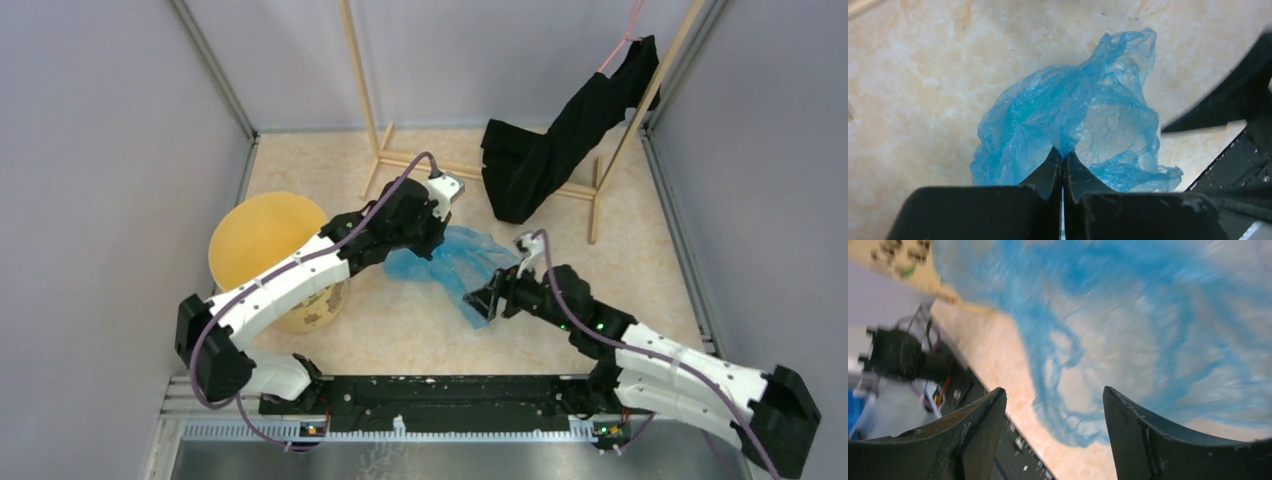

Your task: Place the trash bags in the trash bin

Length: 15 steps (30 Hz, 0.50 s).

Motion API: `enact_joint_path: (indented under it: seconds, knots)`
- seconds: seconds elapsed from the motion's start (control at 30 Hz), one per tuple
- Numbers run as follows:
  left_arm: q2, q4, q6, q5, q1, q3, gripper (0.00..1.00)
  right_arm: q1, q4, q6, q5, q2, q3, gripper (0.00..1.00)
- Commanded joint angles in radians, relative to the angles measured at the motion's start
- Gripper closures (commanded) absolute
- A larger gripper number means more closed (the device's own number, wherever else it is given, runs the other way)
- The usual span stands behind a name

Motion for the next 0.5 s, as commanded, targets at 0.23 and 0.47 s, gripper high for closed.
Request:
enact_joint_path:
  seconds: [0.23,0.47]
  knots:
    - [-0.219,0.289,0.228,0.151,-0.002,-0.22,1.0,-0.472,-0.241,-0.103,-0.111,-0.128,0.125,0.11]
    - [-0.278,0.315,0.253,0.178,-0.002,-0.257,1.0,-0.523,0.077,-0.177,-0.199,-0.035,-0.042,0.08]
